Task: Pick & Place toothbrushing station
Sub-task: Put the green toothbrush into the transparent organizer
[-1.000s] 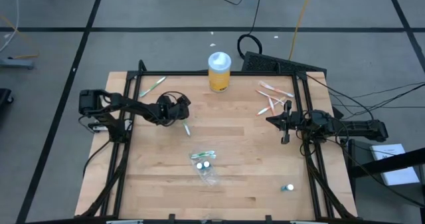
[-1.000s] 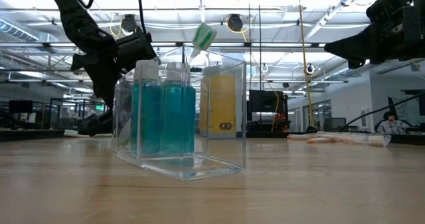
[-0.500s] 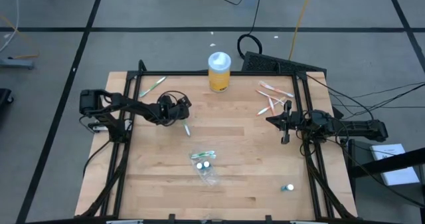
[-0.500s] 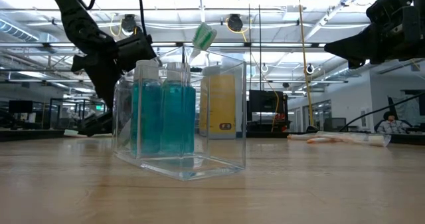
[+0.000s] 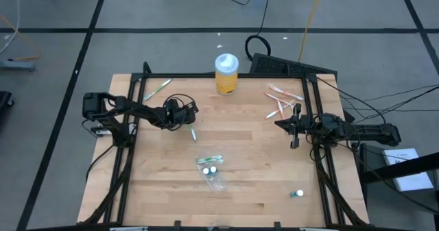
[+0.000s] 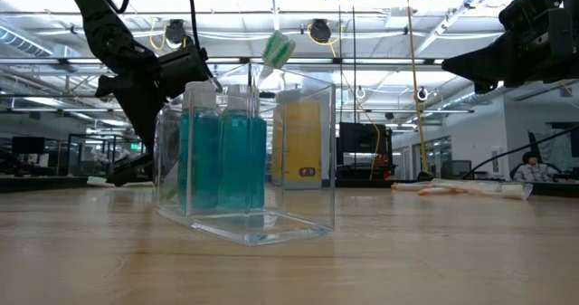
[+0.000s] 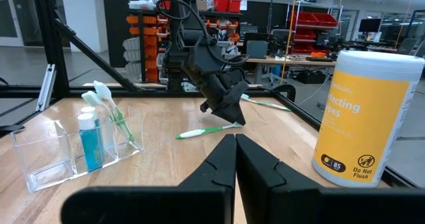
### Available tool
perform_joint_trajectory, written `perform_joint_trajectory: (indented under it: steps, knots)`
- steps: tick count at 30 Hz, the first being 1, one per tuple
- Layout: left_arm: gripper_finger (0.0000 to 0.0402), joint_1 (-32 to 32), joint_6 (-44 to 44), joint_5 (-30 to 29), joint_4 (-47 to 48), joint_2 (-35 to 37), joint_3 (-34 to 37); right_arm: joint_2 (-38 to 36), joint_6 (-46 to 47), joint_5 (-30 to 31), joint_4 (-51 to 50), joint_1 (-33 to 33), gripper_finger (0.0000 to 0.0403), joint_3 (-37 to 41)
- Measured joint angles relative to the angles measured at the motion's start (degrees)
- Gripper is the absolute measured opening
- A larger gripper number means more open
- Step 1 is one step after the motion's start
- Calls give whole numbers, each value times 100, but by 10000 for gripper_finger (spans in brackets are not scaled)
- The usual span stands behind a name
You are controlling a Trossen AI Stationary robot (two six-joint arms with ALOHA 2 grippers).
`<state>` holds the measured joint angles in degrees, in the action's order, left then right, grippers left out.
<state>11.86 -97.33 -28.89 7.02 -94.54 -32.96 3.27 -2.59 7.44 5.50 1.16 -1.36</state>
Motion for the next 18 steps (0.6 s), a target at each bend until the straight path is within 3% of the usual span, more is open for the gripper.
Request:
perform_joint_trajectory:
  steps: [8,18]
  knots:
    - [68,-4,145,45,30,0,-3,0,0,0,-1,-2,4,0]
    - [44,-7,542,29,-128,93,13,1,0,0,0,-1,4,-1]
